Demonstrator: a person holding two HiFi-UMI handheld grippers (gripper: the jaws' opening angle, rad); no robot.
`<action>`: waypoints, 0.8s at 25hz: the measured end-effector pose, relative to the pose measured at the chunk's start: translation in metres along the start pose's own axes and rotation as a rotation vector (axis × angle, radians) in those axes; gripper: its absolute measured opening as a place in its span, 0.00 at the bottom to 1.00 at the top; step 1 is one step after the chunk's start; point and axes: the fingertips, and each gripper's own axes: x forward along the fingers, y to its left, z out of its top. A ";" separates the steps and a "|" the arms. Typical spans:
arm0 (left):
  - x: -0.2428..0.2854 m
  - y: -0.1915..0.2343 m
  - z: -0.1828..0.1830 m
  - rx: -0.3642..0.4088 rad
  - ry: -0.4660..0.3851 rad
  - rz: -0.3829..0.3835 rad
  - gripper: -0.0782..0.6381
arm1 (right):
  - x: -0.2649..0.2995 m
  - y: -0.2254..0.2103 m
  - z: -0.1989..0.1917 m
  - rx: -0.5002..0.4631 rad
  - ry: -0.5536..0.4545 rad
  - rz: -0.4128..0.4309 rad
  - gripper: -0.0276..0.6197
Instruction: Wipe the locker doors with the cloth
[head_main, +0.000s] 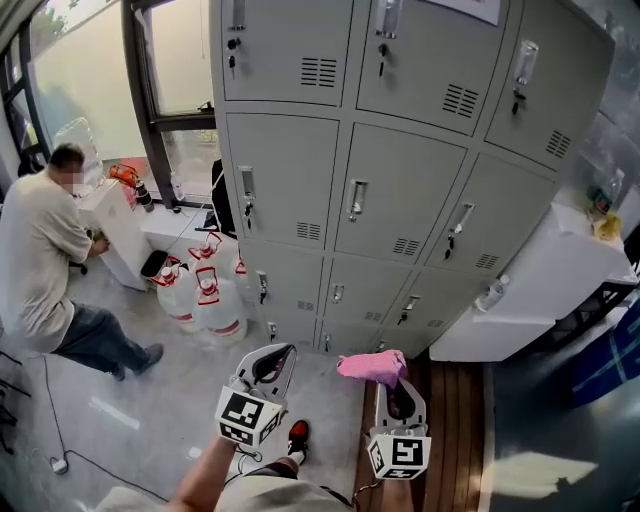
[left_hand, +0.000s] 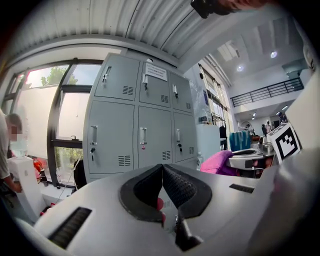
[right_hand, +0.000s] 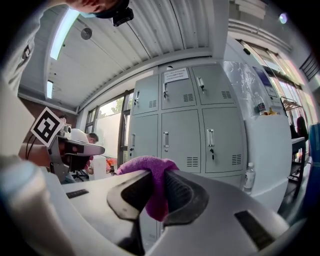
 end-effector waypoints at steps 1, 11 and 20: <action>0.013 0.007 0.002 0.000 0.002 -0.005 0.14 | 0.015 -0.003 0.001 0.000 0.000 0.001 0.14; 0.112 0.065 0.000 -0.006 0.030 -0.051 0.14 | 0.128 -0.029 -0.008 0.021 0.039 -0.025 0.14; 0.176 0.093 -0.028 -0.036 0.066 -0.063 0.14 | 0.202 -0.038 -0.037 0.016 0.067 0.020 0.14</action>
